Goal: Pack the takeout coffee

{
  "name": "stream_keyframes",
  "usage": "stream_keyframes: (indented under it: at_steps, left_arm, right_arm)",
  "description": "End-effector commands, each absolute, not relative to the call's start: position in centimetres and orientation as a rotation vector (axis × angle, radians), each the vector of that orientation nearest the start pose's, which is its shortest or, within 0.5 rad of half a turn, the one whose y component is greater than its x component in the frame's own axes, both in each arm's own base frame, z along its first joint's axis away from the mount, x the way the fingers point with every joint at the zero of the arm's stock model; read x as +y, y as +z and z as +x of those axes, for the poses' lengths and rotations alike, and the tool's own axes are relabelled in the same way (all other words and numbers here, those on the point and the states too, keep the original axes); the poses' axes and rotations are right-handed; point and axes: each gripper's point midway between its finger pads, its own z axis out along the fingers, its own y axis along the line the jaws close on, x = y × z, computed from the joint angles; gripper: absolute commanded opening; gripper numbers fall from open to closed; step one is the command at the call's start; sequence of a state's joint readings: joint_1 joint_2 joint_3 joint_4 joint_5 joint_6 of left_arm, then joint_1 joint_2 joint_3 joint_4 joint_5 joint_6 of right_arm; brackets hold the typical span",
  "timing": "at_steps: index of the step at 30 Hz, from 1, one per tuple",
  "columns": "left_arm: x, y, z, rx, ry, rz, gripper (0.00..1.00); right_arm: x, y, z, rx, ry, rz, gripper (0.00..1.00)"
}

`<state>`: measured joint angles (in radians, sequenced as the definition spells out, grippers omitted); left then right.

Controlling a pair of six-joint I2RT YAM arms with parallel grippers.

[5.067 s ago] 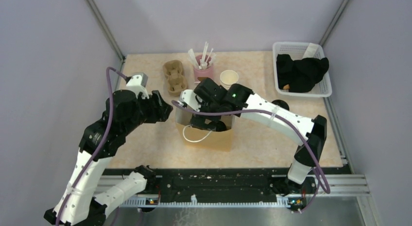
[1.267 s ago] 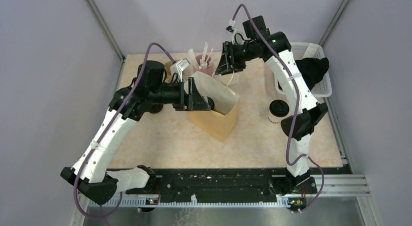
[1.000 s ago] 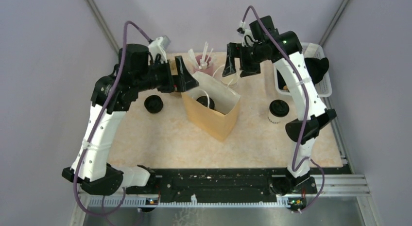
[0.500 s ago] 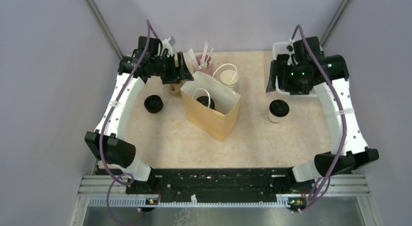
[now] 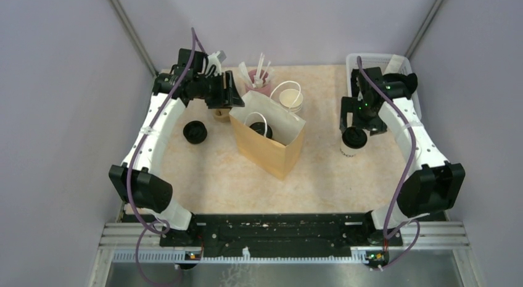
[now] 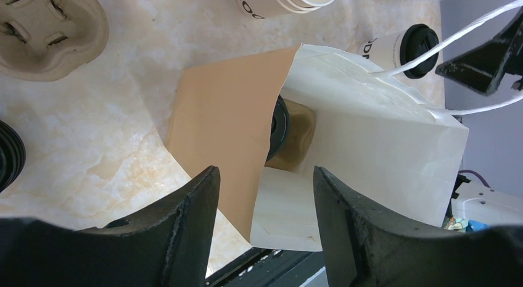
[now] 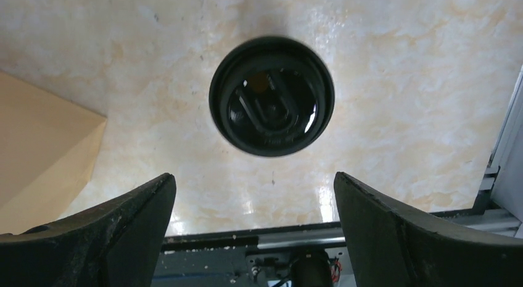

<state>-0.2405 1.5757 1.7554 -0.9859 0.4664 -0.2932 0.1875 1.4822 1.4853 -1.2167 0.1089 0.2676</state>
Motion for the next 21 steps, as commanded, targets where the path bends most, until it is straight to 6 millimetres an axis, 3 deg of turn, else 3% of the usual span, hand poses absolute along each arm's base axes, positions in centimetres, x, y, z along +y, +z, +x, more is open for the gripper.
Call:
stream_keyframes:
  at_steps: [1, 11, 15, 21]
  left_arm:
    - [-18.2, 29.7, 34.9, 2.359, -0.823, 0.205, 0.64]
    - [-17.8, 29.8, 34.2, 2.363, -0.805, 0.202, 0.66]
    - [-17.7, 29.7, 34.1, 2.367, -0.799, 0.197, 0.67]
    - [-17.9, 29.5, 34.2, 2.371, -0.807, 0.197, 0.68]
  right_arm:
    - [3.1, 18.2, 32.5, 2.67, -0.075, 0.176, 0.96]
    - [1.6, 14.9, 33.3, 2.727, -0.116, 0.17, 0.83]
    - [1.9, 14.7, 33.3, 2.732, -0.087, 0.158, 0.77]
    - [2.4, 15.5, 33.1, 2.725, -0.049, 0.128, 0.83]
